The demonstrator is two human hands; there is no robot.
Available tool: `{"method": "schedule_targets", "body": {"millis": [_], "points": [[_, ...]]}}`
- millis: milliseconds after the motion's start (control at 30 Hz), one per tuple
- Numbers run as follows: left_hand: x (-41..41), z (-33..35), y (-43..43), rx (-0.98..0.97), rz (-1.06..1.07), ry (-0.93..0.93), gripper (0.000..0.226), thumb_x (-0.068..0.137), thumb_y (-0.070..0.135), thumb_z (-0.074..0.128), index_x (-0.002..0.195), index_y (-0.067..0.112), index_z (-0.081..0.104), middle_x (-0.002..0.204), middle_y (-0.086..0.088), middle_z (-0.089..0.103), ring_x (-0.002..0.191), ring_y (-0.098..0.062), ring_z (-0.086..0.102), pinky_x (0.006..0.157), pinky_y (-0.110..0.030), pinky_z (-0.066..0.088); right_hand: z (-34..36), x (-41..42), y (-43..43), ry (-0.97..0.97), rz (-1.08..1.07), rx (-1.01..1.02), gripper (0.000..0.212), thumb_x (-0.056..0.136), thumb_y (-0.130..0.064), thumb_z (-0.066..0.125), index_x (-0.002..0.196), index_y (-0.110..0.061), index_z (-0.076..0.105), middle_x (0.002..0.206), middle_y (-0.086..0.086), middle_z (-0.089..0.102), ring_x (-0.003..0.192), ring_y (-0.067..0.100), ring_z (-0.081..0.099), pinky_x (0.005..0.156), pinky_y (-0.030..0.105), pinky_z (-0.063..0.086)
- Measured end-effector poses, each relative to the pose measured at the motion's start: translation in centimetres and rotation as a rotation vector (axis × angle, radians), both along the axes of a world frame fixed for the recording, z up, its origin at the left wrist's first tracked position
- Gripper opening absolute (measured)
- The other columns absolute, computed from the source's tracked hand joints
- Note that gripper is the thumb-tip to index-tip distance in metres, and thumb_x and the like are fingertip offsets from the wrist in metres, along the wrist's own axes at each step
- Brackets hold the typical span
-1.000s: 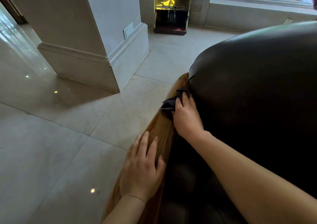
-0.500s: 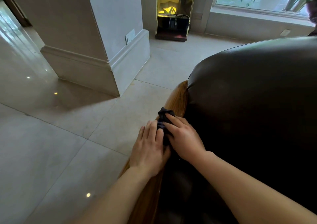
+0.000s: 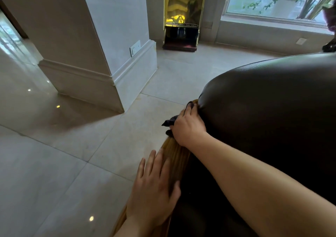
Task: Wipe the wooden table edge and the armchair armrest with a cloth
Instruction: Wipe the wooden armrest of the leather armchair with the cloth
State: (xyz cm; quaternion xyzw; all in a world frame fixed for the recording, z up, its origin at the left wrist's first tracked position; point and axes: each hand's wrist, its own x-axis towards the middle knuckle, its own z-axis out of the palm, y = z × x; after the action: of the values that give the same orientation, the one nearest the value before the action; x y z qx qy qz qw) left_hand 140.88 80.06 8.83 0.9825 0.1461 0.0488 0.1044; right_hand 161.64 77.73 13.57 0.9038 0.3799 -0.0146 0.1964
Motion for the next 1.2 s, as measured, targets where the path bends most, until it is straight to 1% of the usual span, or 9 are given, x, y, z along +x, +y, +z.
{"method": "schedule_targets", "body": {"millis": [100,233,333,467,667,767,933,1067,1200], "points": [[0.0,0.1,0.0,-0.014,0.009,-0.041,0.060,0.092,0.050,0.043,0.141,0.017,0.047,0.158,-0.008,0.035,0.149,-0.025,0.026,0.119,-0.047,0.021,-0.2,1.1,0.8,0.095,-0.072,0.032,0.064,0.099,-0.049,0.036,0.139,-0.001,0.047,0.146,0.028,0.041,0.140,0.052,0.022,0.115,0.061,0.012],[-0.1,0.6,0.2,-0.063,0.032,-0.096,0.057,0.089,0.041,0.044,0.138,0.012,0.047,0.153,-0.015,0.041,0.145,-0.030,0.033,0.115,-0.053,0.033,-1.1,-1.9,-1.9,0.224,0.033,0.673,0.026,0.087,-0.028,0.059,0.096,-0.005,0.069,0.109,0.013,0.065,0.114,0.035,0.052,0.102,0.043,0.038],[-0.4,1.0,0.3,-0.127,0.056,-0.189,0.058,0.087,0.035,0.046,0.139,0.008,0.049,0.150,-0.017,0.043,0.142,-0.032,0.037,0.111,-0.056,0.038,-2.9,-6.2,-6.0,0.264,0.242,0.939,0.018,0.084,-0.020,0.067,0.095,-0.007,0.072,0.107,0.007,0.069,0.110,0.026,0.059,0.101,0.033,0.041],[-0.4,1.2,0.1,-0.133,0.047,-0.199,0.063,0.087,0.035,0.045,0.145,0.009,0.043,0.154,-0.016,0.039,0.145,-0.030,0.033,0.111,-0.056,0.038,-3.0,-4.6,-6.3,0.196,0.413,0.754,0.023,0.085,-0.020,0.063,0.100,-0.004,0.070,0.107,0.011,0.066,0.106,0.030,0.059,0.095,0.036,0.045],[-0.3,0.9,0.3,-0.134,0.070,-0.185,0.061,0.091,0.035,0.039,0.147,0.011,0.039,0.157,-0.015,0.034,0.148,-0.028,0.026,0.114,-0.053,0.035,-1.0,-0.7,-0.5,0.093,-0.058,0.492,0.034,0.090,-0.037,0.056,0.101,-0.007,0.068,0.113,0.015,0.062,0.111,0.033,0.049,0.100,0.039,0.036],[-0.3,1.2,0.4,-0.177,0.081,-0.228,0.060,0.091,0.036,0.039,0.144,0.007,0.045,0.153,-0.018,0.039,0.146,-0.031,0.032,0.112,-0.055,0.037,-2.1,-5.6,-2.0,0.074,0.081,0.736,0.019,0.081,-0.026,0.072,0.081,-0.007,0.075,0.088,0.013,0.071,0.095,0.033,0.062,0.092,0.036,0.042],[-0.6,1.2,0.4,-0.240,0.092,-0.316,0.059,0.091,0.037,0.040,0.143,0.010,0.047,0.152,-0.015,0.042,0.144,-0.028,0.035,0.110,-0.055,0.038,-4.0,-8.5,-5.8,0.293,0.347,0.748,0.036,0.097,-0.038,0.051,0.120,-0.015,0.068,0.132,0.006,0.061,0.135,0.025,0.044,0.115,0.036,0.028],[-0.3,0.7,0.7,-0.215,0.066,-0.305,0.056,0.094,0.039,0.038,0.144,0.014,0.045,0.154,-0.014,0.039,0.146,-0.026,0.030,0.113,-0.052,0.035,-2.6,-5.3,-3.6,0.191,0.161,0.706,0.038,0.094,-0.044,0.052,0.107,-0.016,0.074,0.120,0.006,0.067,0.123,0.028,0.050,0.107,0.037,0.033],[-0.2,0.6,0.7,-0.215,0.078,-0.290,0.058,0.094,0.042,0.036,0.144,0.014,0.045,0.155,-0.014,0.038,0.147,-0.027,0.028,0.117,-0.047,0.031,-4.0,-8.1,-3.5,0.179,0.131,0.665,0.036,0.097,-0.041,0.046,0.120,-0.024,0.069,0.137,0.000,0.058,0.140,0.023,0.036,0.117,0.037,0.020]]}}
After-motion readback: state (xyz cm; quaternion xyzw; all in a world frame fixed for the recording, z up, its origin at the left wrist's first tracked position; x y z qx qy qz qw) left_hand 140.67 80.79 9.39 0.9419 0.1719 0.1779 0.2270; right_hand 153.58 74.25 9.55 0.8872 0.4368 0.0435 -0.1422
